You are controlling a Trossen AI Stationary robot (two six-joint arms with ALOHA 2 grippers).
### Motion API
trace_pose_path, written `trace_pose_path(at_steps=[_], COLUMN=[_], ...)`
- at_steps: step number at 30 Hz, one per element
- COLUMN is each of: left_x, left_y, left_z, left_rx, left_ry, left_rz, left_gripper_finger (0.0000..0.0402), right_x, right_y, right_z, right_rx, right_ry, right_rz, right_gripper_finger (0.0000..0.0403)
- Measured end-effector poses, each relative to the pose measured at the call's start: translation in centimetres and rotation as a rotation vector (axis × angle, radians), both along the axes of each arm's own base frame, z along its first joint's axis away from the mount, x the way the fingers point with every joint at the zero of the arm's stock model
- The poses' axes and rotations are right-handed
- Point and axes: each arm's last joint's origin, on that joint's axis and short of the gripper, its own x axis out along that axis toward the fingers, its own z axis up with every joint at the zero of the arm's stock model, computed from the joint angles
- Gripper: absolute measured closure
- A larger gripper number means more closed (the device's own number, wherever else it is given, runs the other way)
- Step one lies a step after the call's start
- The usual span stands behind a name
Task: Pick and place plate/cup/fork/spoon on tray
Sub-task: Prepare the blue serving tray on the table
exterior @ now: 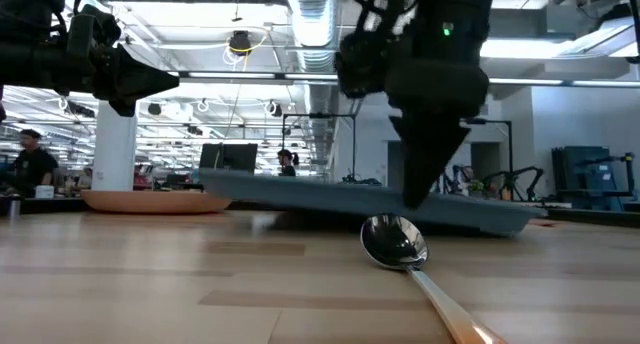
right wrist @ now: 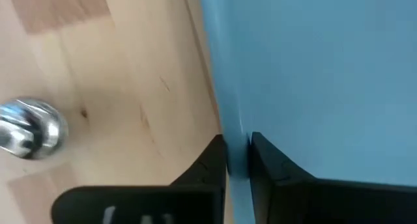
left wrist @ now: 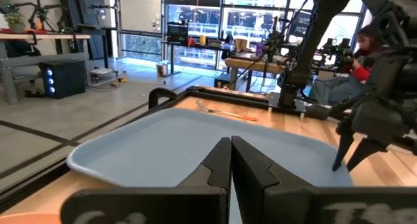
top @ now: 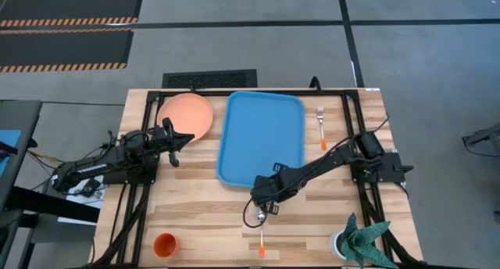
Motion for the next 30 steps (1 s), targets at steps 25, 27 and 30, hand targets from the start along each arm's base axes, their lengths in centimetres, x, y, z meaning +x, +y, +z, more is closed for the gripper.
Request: trace_pose_path(at_steps=[25,27,30], left_x=[0.0,0.0,0.0], left_y=[0.0,0.0,0.0], left_z=[0.0,0.0,0.0], left_rx=[-0.007,-0.007,-0.007], left_ry=[-0.001,-0.001,-0.001], left_rz=[0.006,0.006,0.006], left_gripper_finger=[0.0401,0.0401,0.0401], right_x=[2.3,2.7,3.3], right_y=[1.1,0.7,0.3], right_z=[9.1,9.9,10.8], right_rx=[0.101,0.144,0.216], right_ry=[-0.181,-0.207,-0.255], right_rz=[-0.276,-0.328,-0.395], right_gripper_finger=[0.0365,0.0365,0.0365])
